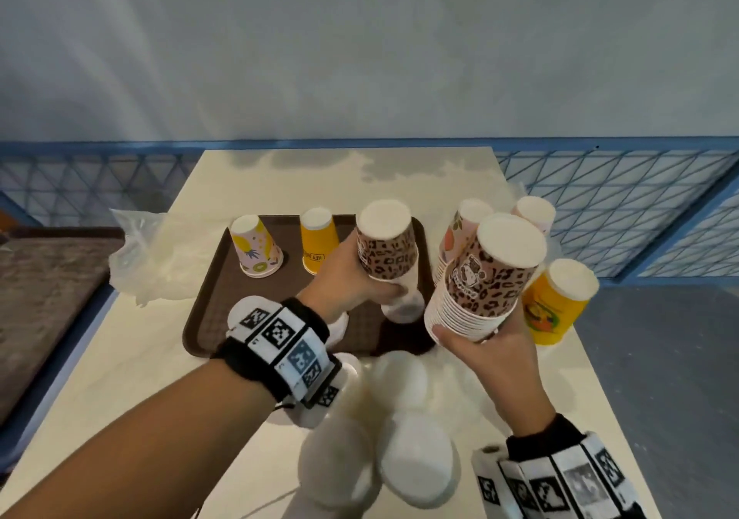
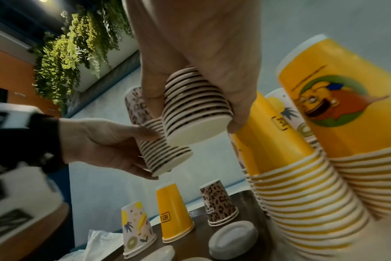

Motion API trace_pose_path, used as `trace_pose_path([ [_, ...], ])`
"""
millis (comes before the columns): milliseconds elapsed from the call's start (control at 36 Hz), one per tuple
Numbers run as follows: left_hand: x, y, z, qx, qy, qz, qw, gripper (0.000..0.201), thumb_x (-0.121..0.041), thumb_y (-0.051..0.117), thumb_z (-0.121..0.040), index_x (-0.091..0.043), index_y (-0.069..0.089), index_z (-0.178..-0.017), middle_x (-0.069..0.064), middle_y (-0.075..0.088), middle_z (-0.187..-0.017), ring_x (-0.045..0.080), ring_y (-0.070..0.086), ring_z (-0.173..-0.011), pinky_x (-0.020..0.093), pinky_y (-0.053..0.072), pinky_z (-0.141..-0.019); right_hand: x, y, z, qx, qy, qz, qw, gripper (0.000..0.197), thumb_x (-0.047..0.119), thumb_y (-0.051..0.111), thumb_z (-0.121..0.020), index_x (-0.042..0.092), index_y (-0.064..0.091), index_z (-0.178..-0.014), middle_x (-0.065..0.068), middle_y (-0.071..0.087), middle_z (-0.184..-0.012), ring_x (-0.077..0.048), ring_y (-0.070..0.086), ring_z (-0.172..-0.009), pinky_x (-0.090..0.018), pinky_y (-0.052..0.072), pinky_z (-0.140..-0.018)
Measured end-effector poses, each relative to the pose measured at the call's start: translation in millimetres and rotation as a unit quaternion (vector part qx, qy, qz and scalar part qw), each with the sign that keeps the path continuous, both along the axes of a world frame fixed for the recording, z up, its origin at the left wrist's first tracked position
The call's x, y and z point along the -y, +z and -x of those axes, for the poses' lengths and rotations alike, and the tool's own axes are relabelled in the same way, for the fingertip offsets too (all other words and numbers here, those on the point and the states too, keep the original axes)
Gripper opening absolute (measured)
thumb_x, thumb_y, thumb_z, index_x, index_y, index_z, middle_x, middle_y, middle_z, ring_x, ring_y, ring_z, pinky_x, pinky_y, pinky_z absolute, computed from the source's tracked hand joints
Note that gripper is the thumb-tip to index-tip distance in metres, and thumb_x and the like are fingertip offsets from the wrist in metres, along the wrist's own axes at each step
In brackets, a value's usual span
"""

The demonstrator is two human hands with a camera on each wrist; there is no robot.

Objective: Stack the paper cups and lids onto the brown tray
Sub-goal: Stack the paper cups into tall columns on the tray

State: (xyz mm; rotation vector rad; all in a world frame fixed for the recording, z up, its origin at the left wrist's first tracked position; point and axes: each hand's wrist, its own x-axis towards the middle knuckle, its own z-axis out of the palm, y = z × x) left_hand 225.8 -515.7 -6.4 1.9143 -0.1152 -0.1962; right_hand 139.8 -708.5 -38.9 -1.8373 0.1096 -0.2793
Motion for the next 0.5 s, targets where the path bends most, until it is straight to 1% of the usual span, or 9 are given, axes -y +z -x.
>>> trace_pose_path([
  [56, -8, -3, -24, 0.007, 0.017, -0.011, 1.000, 0.079, -0.007, 0.087, -0.056, -0.014, 0.051, -0.126, -0.003, 0.064, -0.118, 0.014, 0.057, -0.113, 0.022, 0.046, -0.088, -9, -3, -2, -0.014, -0.001, -0.012, 1.000, 0.077, 0.011, 0.087, -0.057, 0.020, 0.048, -0.123, 0.020, 0.063, -0.109, 0.006, 0.060, -0.101, -0.012, 0.046, -0.081],
  [111, -10, -9, -46, 0.013, 0.030, -0.029, 0.999, 0.081, -0.010, 0.088, -0.056, -0.012, 0.049, -0.127, 0.001, 0.062, -0.124, 0.018, 0.055, -0.118, 0.031, 0.045, -0.096, -18, -5, -2, -0.020, 0.000, -0.004, 1.000, 0.079, 0.012, 0.087, -0.057, 0.016, 0.049, -0.126, 0.025, 0.063, -0.106, 0.014, 0.059, -0.098, -0.005, 0.045, -0.078],
  [139, -10, -12, -55, 0.014, 0.034, -0.043, 0.998, 0.082, -0.011, 0.088, -0.056, -0.011, 0.048, -0.128, 0.003, 0.061, -0.126, 0.020, 0.055, -0.120, 0.032, 0.044, -0.098, -21, -6, -2, -0.023, -0.001, 0.001, 1.000, 0.078, 0.010, 0.087, -0.057, 0.013, 0.050, -0.126, 0.028, 0.063, -0.102, 0.020, 0.057, -0.094, 0.000, 0.043, -0.075],
  [194, -7, -20, -73, 0.012, 0.045, -0.061, 0.997, 0.084, -0.013, 0.087, -0.057, -0.011, 0.045, -0.129, 0.005, 0.059, -0.129, 0.021, 0.053, -0.121, 0.031, 0.043, -0.099, -26, -5, -2, -0.038, -0.010, -0.002, 0.999, 0.074, 0.003, 0.086, -0.057, 0.011, 0.052, -0.122, 0.033, 0.064, -0.091, 0.026, 0.055, -0.086, 0.005, 0.040, -0.068],
  [250, -4, -26, -88, 0.012, 0.054, -0.063, 0.997, 0.083, -0.013, 0.087, -0.057, -0.011, 0.044, -0.128, 0.006, 0.059, -0.129, 0.022, 0.054, -0.121, 0.031, 0.043, -0.100, -28, -4, -2, -0.057, -0.023, -0.005, 0.998, 0.072, 0.001, 0.086, -0.056, 0.016, 0.051, -0.117, 0.033, 0.063, -0.084, 0.028, 0.054, -0.081, 0.006, 0.040, -0.065],
  [361, 2, -38, -112, 0.006, 0.058, -0.063, 0.996, 0.076, -0.011, 0.085, -0.060, -0.010, 0.046, -0.125, 0.007, 0.060, -0.125, 0.022, 0.055, -0.118, 0.023, 0.040, -0.091, -26, -8, -3, -0.097, -0.046, 0.001, 0.994, 0.068, 0.002, 0.087, -0.055, 0.022, 0.052, -0.110, 0.046, 0.061, -0.079, 0.026, 0.056, -0.078, 0.004, 0.042, -0.062],
  [389, 3, -41, -118, 0.002, 0.056, -0.063, 0.996, 0.075, -0.011, 0.084, -0.060, -0.010, 0.046, -0.125, 0.007, 0.061, -0.125, 0.022, 0.055, -0.117, 0.023, 0.041, -0.091, -24, -8, -4, -0.105, -0.053, 0.004, 0.993, 0.066, 0.002, 0.087, -0.054, 0.024, 0.053, -0.107, 0.045, 0.062, -0.077, 0.025, 0.057, -0.076, 0.003, 0.043, -0.061],
  [444, 6, -47, -129, -0.008, 0.051, -0.061, 0.997, 0.074, -0.010, 0.084, -0.060, -0.010, 0.047, -0.124, 0.008, 0.061, -0.124, 0.023, 0.056, -0.118, 0.024, 0.042, -0.092, -22, -6, -5, -0.117, -0.063, 0.007, 0.991, 0.062, 0.001, 0.088, -0.053, 0.028, 0.055, -0.097, 0.033, 0.065, -0.072, 0.026, 0.056, -0.072, 0.001, 0.044, -0.059],
  [500, 10, -53, -138, -0.020, 0.046, -0.067, 0.996, 0.073, -0.010, 0.084, -0.060, -0.009, 0.048, -0.123, 0.008, 0.061, -0.124, 0.023, 0.055, -0.118, 0.024, 0.041, -0.092, -19, -4, -5, -0.116, -0.068, 0.018, 0.991, 0.062, -0.001, 0.089, -0.050, 0.024, 0.054, -0.095, 0.031, 0.057, -0.080, 0.031, 0.052, -0.069, 0.004, 0.041, -0.059],
])
